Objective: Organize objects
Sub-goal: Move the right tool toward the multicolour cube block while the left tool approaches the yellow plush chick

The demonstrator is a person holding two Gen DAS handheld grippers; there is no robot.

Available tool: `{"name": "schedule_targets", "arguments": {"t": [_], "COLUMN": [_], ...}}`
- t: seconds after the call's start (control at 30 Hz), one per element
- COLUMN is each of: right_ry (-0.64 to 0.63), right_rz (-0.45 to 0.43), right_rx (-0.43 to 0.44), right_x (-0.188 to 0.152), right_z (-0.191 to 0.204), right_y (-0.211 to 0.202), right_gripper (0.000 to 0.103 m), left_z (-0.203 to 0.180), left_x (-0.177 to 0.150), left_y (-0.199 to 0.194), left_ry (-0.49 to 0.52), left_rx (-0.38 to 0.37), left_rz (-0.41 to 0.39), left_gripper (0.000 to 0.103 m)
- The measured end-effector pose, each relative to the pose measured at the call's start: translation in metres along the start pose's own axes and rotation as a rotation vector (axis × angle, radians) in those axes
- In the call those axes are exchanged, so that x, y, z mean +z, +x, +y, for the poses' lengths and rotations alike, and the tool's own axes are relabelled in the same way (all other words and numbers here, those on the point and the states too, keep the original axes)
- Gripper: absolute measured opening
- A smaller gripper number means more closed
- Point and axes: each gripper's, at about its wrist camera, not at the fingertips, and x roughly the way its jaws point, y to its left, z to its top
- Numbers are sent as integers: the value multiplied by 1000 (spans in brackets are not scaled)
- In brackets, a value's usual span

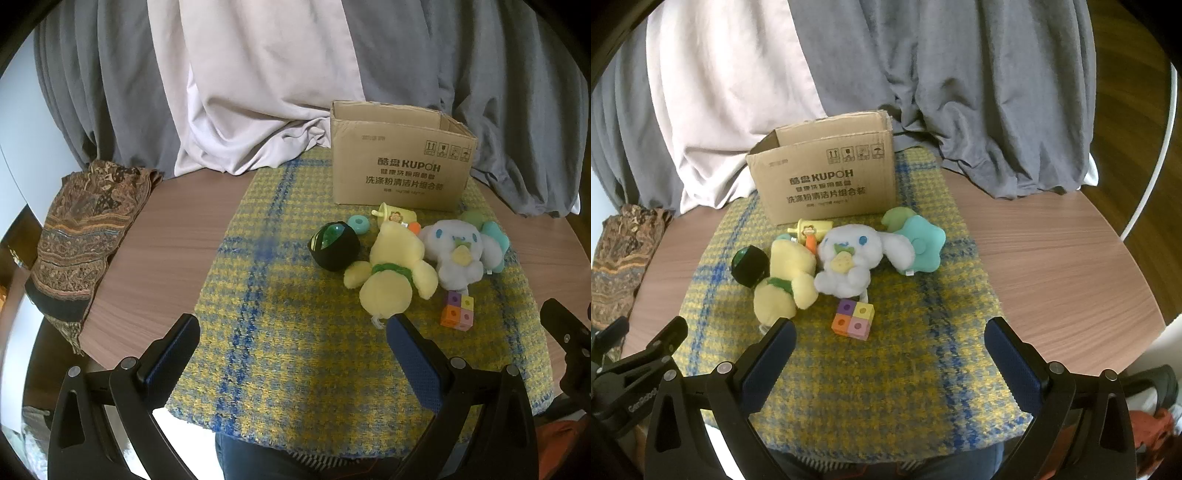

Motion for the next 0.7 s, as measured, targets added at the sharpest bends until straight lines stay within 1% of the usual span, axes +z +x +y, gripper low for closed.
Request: {"name": "schedule_targets", "arguments": {"t": [0.3,0.5,0.6,0.7], "right_ry": [0,7,6,3], "right_rz": [-2,-19,-14,-9], "right_rx": [-1,-9,-6,-2], "right_x": [-1,-2,-2,-3], "right_z": [3,2,3,5], "right_y": [1,4,10,16], "right_gripper": [102,102,102,102], "left_z": [1,2,5,4], "left_x": [-1,-3,-4,-4], "left_y": [1,7,11,16], "left_ry": [-5,-9,-32,-30], "left_rx": [-3,-21,-47,-38], "left_rz": [-9,3,2,2], "left_gripper": [103,103,103,103]}}
